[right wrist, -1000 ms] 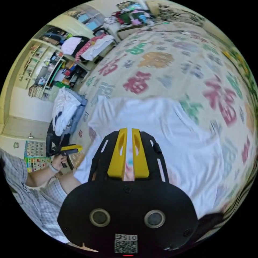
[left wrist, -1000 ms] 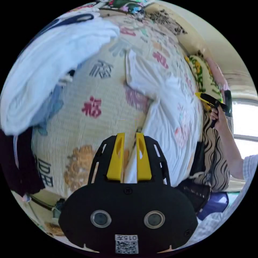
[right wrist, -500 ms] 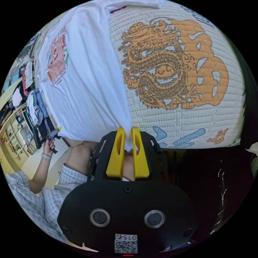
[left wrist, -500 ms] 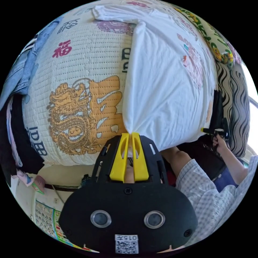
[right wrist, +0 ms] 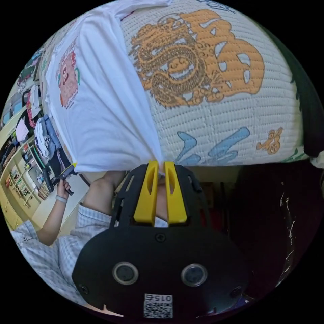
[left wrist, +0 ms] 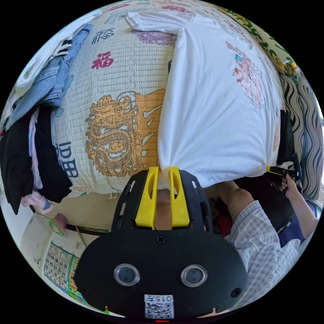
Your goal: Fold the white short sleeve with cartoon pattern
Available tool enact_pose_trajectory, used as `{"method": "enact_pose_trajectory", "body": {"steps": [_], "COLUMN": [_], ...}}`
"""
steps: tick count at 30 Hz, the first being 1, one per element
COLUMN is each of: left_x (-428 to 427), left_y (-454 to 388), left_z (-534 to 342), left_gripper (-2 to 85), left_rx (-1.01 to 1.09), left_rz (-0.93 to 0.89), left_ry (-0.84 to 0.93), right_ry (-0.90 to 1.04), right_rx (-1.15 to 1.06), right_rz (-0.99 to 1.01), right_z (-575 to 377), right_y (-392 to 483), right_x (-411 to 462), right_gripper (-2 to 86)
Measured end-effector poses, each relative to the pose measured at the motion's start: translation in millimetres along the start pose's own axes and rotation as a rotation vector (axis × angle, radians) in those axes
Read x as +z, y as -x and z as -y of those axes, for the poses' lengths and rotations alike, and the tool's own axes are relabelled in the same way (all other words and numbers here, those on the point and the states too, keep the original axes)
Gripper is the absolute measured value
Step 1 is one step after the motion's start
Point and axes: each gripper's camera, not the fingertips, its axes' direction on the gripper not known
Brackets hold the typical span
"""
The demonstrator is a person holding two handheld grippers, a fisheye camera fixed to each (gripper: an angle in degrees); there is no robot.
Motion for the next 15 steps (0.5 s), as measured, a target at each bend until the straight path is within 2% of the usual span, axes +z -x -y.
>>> {"method": "enact_pose_trajectory", "body": {"steps": [2, 5, 8, 11, 15], "left_x": [-13, -40, -75, -120, -194], "left_y": [-10, -19, -22, -36, -87], "left_z": [-20, -56, -93, -126, -164], "left_gripper": [5.9, 4.3, 1.9, 0.6, -0.3], "left_rx": [-0.008, -0.097, -0.150, -0.190, -0.114], "left_rz": [0.020, 0.191, 0.168, 0.078, 0.068], "left_ry": [-0.001, 0.021, -0.028, -0.172, -0.465], "right_ry": [0.004, -0.045, -0.138, -0.352, -0.736], "right_rx": [0.007, 0.002, -0.001, -0.037, -0.114], "right_rz": [-0.060, -0.112, -0.099, -0.068, -0.179], "right_z": [-22, -64, -106, -149, -215], "right_y": [-5, -7, -4, 8, 40], "right_x": [5, 2, -9, -35, -85], "right_gripper": [1.3, -0.1, -0.4, -0.5, -0.5]}}
